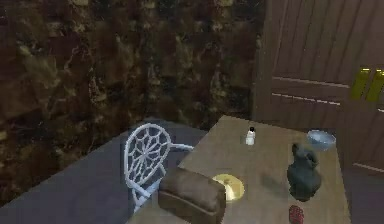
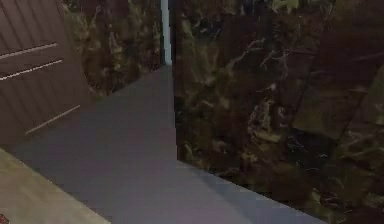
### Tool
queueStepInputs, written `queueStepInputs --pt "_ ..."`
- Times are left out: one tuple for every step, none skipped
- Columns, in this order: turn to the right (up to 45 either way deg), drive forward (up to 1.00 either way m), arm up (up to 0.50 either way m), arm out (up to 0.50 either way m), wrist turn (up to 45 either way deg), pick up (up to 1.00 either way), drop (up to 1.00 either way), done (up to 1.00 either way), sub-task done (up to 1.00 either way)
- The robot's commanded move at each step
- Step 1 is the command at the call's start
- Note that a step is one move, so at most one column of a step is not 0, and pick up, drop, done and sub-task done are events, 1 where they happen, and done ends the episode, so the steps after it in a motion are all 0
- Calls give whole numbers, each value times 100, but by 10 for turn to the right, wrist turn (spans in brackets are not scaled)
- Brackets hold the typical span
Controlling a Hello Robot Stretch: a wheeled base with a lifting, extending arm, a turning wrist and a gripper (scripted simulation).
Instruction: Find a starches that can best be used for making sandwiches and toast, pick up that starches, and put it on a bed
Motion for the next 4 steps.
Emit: queueStepInputs --pt "-450 0 0 0 0 0 0 0 0" --pt "-390 0 0 0 0 0 0 0 0" --pt "0 0 50 0 0 0 0 0 0" --pt "0 0 38 0 0 0 0 0 0"
